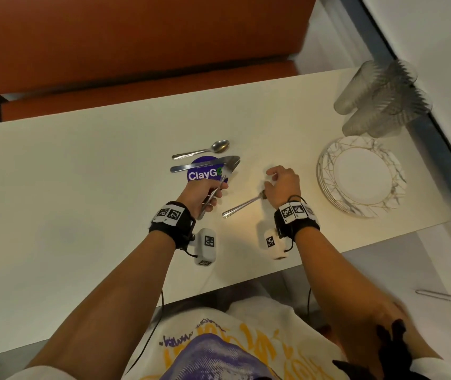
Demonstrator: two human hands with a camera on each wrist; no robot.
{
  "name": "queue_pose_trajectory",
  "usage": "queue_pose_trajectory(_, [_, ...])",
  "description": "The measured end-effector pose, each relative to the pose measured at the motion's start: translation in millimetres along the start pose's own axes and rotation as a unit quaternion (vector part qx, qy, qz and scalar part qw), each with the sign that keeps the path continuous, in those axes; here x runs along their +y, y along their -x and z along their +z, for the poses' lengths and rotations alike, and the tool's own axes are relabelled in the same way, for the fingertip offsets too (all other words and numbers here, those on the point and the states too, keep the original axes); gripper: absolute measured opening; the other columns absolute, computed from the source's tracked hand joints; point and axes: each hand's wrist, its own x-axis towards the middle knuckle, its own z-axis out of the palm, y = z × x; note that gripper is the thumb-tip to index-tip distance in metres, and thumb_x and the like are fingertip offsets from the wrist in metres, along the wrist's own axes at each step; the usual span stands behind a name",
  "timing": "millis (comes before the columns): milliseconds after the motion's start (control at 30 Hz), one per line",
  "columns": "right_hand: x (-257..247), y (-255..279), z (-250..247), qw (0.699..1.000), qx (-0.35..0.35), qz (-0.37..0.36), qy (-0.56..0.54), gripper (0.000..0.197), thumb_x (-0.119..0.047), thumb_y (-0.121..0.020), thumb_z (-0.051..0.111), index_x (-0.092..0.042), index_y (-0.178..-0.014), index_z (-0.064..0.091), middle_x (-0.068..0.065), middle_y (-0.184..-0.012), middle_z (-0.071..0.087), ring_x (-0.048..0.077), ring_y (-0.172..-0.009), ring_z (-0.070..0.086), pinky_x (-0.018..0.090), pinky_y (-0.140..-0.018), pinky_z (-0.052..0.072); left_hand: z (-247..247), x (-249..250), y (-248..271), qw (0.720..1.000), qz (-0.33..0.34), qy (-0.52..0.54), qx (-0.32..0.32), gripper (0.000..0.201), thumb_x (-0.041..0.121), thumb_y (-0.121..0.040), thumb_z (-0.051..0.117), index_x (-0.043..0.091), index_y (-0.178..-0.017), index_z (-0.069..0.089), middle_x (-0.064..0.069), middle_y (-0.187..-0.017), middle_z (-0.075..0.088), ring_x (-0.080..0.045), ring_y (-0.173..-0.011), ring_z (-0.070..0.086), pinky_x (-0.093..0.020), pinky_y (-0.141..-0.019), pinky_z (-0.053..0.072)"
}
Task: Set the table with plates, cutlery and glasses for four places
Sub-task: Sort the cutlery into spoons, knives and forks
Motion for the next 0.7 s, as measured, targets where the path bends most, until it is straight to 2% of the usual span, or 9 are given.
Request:
queue_pose_trajectory(67, [10, 4, -1, 0.999, -0.02, 0.029, 0.036, 0.039, -0.022, -0.088, 0.071, -0.023, -0.126, 0.06, 0.013, -0.128, 0.05, 0.032, -0.12, 0.047, 0.037, -0.095, 0.044, 7, -1, -1, 1.0, 0.002, -0.01, 0.001, 0.029, 0.019, -0.102, 0.055, 0.001, -0.118, 0.071, -0.003, -0.076, 0.06, -0.011, -0.06, 0.05, -0.023, -0.054, 0.039])
queue_pose_trajectory(167, [18, 9, 3, 0.998, -0.036, 0.05, 0.011, 0.052, -0.029, -0.086, 0.076, -0.02, -0.133, 0.056, 0.014, -0.133, 0.045, 0.031, -0.125, 0.042, 0.031, -0.093, 0.039, 15, -1, -2, 0.999, 0.012, -0.03, -0.001, 0.028, 0.019, -0.101, 0.057, 0.002, -0.117, 0.072, -0.004, -0.079, 0.061, -0.011, -0.061, 0.051, -0.023, -0.055, 0.041])
queue_pose_trajectory(267, [24, 8, 10, 0.998, -0.037, 0.058, 0.0, 0.046, -0.031, -0.083, 0.08, -0.014, -0.121, 0.061, 0.012, -0.127, 0.05, 0.028, -0.12, 0.045, 0.024, -0.086, 0.035, 22, -2, -2, 0.998, 0.027, -0.06, 0.001, 0.024, 0.018, -0.101, 0.057, 0.004, -0.114, 0.073, -0.004, -0.081, 0.063, -0.012, -0.063, 0.053, -0.025, -0.057, 0.042])
queue_pose_trajectory(333, [28, 6, 13, 0.998, -0.027, 0.055, -0.014, 0.036, -0.03, -0.081, 0.081, -0.014, -0.109, 0.065, 0.009, -0.117, 0.054, 0.026, -0.112, 0.049, 0.024, -0.084, 0.037, 25, -1, -3, 0.995, 0.047, -0.089, 0.004, 0.023, 0.018, -0.103, 0.054, 0.007, -0.112, 0.073, -0.006, -0.086, 0.064, -0.013, -0.066, 0.054, -0.026, -0.06, 0.044])
queue_pose_trajectory(467, [29, 3, 6, 0.997, -0.004, 0.019, -0.074, 0.009, -0.011, -0.085, 0.075, -0.013, -0.093, 0.071, 0.001, -0.088, 0.066, 0.021, -0.088, 0.063, 0.021, -0.071, 0.047, 25, -1, -7, 0.98, 0.12, -0.157, 0.033, 0.026, 0.019, -0.108, 0.05, 0.009, -0.11, 0.073, -0.006, -0.087, 0.068, -0.013, -0.071, 0.06, -0.025, -0.06, 0.048])
queue_pose_trajectory(567, [16, 3, -6, 0.992, -0.018, -0.035, -0.121, 0.012, -0.006, -0.085, 0.073, -0.018, -0.089, 0.072, 0.0, -0.08, 0.072, 0.013, -0.072, 0.063, 0.025, -0.075, 0.052, 20, 3, -11, 0.966, 0.157, -0.195, 0.068, 0.025, 0.022, -0.107, 0.051, 0.012, -0.106, 0.074, -0.004, -0.086, 0.073, -0.012, -0.074, 0.067, -0.027, -0.066, 0.054])
queue_pose_trajectory(700, [-17, 1, -18, 0.982, -0.045, -0.129, -0.127, 0.01, -0.01, -0.089, 0.07, -0.017, -0.094, 0.074, -0.005, -0.081, 0.072, 0.014, -0.077, 0.067, 0.024, -0.075, 0.054, 13, 9, -16, 0.964, 0.158, -0.192, 0.094, 0.022, 0.02, -0.105, 0.055, 0.013, -0.1, 0.076, -0.003, -0.081, 0.074, -0.018, -0.077, 0.071, -0.033, -0.076, 0.06])
